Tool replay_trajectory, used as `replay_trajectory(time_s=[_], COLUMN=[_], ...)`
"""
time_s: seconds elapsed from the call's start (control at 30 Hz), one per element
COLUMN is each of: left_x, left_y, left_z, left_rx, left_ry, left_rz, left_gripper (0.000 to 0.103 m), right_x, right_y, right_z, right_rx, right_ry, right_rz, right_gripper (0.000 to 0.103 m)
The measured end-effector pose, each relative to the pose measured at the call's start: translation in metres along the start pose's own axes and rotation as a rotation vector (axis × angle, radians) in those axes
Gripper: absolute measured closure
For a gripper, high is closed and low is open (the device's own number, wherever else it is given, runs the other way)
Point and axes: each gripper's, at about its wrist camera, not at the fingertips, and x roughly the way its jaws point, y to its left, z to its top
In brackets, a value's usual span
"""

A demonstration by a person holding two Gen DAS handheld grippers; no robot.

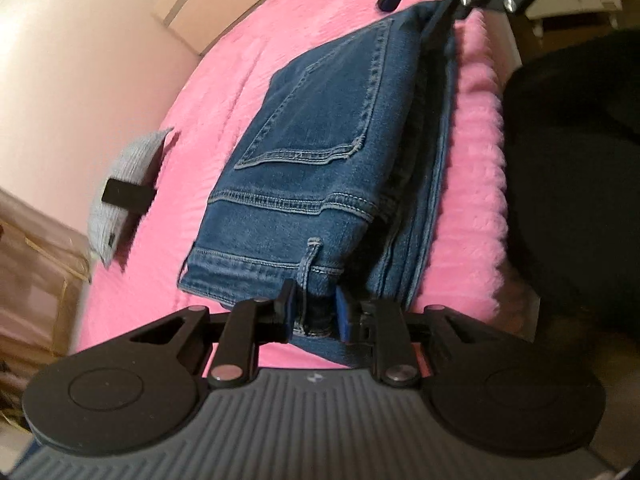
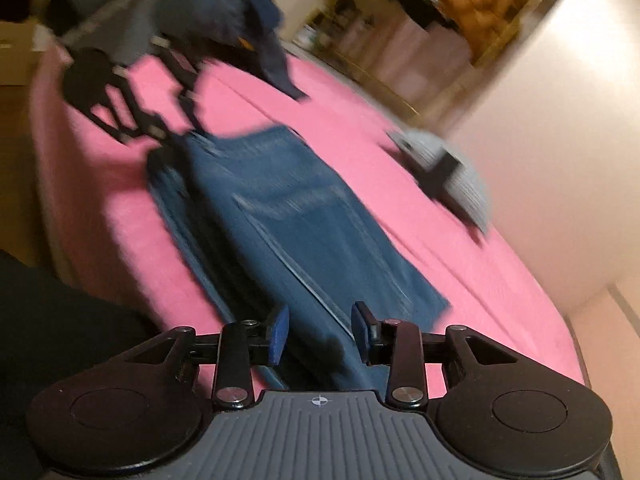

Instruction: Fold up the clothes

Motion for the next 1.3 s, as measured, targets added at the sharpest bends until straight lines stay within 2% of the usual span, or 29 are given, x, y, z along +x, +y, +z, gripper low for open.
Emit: replay_trajectory(time_s=[0.1, 0.17, 0.3, 0.5, 0.53, 0.6, 0.7, 0.8, 0.9, 1.03, 1.1, 1.17, 1.23, 1.3], left_x=[0.004, 0.004, 0.001, 0.0, -0.001, -0.009, -0.028, -0.025, -0.004, 0.022, 0.029, 0.026, 0.02, 0.015], left_y=[-0.002, 0.0, 0.002, 0.0, -0.002, -0.006, -0.01, -0.022, -0.037, -0.056, -0.059, -0.052, -0.04, -0.021], left_z=[-0.004, -0.004, -0.003, -0.007, -0.006, -0.004, 0.006, 0.024, 0.04, 0.052, 0.055, 0.059, 0.062, 0.066], left_rx=[0.022, 0.009, -0.011, -0.065, -0.067, -0.046, -0.065, -0.023, 0.046, 0.149, 0.176, 0.148, 0.113, 0.058], left_ry=[-0.004, -0.006, -0.005, -0.015, -0.003, 0.005, -0.049, -0.099, -0.107, -0.093, -0.073, -0.063, -0.063, -0.067], left_rz=[-0.002, 0.0, 0.011, 0.023, 0.031, 0.063, 0.082, 0.099, 0.136, 0.213, 0.24, 0.221, 0.199, 0.165], left_gripper=[0.084, 0.083, 0.082, 0.074, 0.069, 0.068, 0.061, 0.048, 0.045, 0.047, 0.068, 0.078, 0.081, 0.082], right_x=[0.021, 0.04, 0.064, 0.065, 0.067, 0.07, 0.066, 0.06, 0.056, 0.052, 0.051, 0.047, 0.039, 0.022], right_y=[0.015, 0.025, 0.035, 0.015, 0.014, 0.01, 0.0, -0.012, -0.02, -0.025, -0.025, -0.022, -0.019, -0.01], right_z=[0.014, 0.021, 0.019, 0.009, 0.009, 0.01, 0.016, 0.024, 0.029, 0.033, 0.032, 0.029, 0.025, 0.016], right_rx=[-0.051, -0.109, -0.237, -0.222, -0.22, -0.208, -0.156, -0.086, -0.049, -0.024, -0.009, -0.003, -0.007, -0.038], right_ry=[-0.022, 0.01, 0.05, 0.024, 0.023, 0.026, 0.019, 0.007, 0.005, 0.005, 0.003, -0.001, -0.008, -0.036], right_rz=[0.049, 0.064, 0.044, 0.02, 0.026, 0.034, 0.042, 0.051, 0.066, 0.083, 0.09, 0.087, 0.069, 0.003], right_gripper=[0.062, 0.061, 0.062, 0.062, 0.062, 0.062, 0.062, 0.062, 0.062, 0.062, 0.062, 0.061, 0.061, 0.061])
